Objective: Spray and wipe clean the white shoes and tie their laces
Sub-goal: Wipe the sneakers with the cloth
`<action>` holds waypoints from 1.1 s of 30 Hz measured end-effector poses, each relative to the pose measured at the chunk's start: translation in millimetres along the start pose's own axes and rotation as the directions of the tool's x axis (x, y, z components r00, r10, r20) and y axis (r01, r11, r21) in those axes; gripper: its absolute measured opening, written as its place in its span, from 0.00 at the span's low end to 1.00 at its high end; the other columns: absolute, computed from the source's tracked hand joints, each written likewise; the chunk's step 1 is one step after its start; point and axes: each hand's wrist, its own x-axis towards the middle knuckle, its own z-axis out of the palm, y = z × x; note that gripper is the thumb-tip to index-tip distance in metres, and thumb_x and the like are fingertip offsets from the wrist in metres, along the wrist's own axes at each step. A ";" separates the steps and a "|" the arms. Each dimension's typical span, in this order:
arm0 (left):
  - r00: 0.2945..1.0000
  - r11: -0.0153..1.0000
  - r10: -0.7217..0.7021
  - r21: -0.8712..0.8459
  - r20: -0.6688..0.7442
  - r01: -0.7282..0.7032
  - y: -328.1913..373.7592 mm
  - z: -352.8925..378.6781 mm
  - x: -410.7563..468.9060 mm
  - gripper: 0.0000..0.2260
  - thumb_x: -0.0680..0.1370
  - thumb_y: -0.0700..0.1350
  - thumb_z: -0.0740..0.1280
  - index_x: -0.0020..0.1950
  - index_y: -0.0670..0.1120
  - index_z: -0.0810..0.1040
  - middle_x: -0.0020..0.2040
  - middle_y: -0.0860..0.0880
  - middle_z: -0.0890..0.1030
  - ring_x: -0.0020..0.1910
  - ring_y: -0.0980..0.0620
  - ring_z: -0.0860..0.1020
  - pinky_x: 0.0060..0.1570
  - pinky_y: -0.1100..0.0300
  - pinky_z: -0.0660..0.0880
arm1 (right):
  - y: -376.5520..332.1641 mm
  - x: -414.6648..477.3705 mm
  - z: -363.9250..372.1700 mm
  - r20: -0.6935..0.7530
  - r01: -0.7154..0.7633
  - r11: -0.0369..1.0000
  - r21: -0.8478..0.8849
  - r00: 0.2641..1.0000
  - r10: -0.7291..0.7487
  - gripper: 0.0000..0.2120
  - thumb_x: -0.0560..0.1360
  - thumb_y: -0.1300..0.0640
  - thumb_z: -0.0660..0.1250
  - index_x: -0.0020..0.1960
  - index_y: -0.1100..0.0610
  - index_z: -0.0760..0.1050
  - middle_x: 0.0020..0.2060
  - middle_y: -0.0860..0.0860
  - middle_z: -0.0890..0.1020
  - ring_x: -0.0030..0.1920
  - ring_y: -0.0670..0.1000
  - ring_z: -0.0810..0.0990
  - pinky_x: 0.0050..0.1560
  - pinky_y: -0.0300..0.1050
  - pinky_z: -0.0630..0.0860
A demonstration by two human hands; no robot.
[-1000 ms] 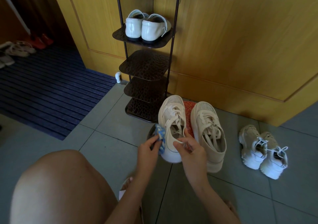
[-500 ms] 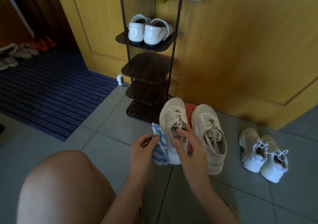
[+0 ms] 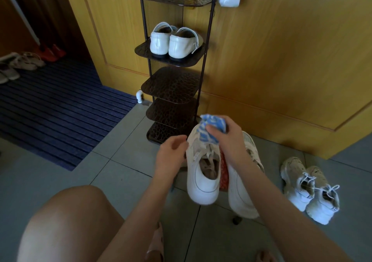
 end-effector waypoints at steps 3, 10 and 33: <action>0.997 0.971 -0.044 0.236 0.070 0.026 -16.0 11.8 -4.8 0.23 0.74 0.52 0.69 0.67 0.46 0.71 0.62 0.51 0.76 0.54 0.55 0.75 0.53 0.58 0.73 | -1.2 45.6 7.3 0.147 0.161 0.946 -0.281 0.981 -0.123 0.06 0.74 0.63 0.68 0.48 0.55 0.75 0.47 0.54 0.76 0.45 0.50 0.76 0.43 0.35 0.71; 0.994 0.942 0.007 0.332 0.106 -0.042 -30.4 28.2 2.1 0.21 0.73 0.51 0.71 0.64 0.48 0.74 0.54 0.53 0.79 0.53 0.54 0.77 0.52 0.59 0.75 | 33.1 110.2 51.7 0.773 0.584 0.536 -0.610 0.589 0.238 0.12 0.73 0.71 0.61 0.54 0.65 0.78 0.53 0.59 0.75 0.52 0.57 0.75 0.53 0.45 0.71; 0.993 0.948 0.119 0.300 -0.023 -0.106 -46.5 29.1 6.2 0.19 0.77 0.49 0.66 0.67 0.46 0.74 0.60 0.46 0.79 0.57 0.50 0.78 0.57 0.54 0.76 | 49.1 107.7 -23.1 0.237 0.048 0.462 -0.886 0.901 0.362 0.10 0.78 0.63 0.60 0.56 0.64 0.75 0.50 0.60 0.79 0.48 0.57 0.78 0.43 0.46 0.73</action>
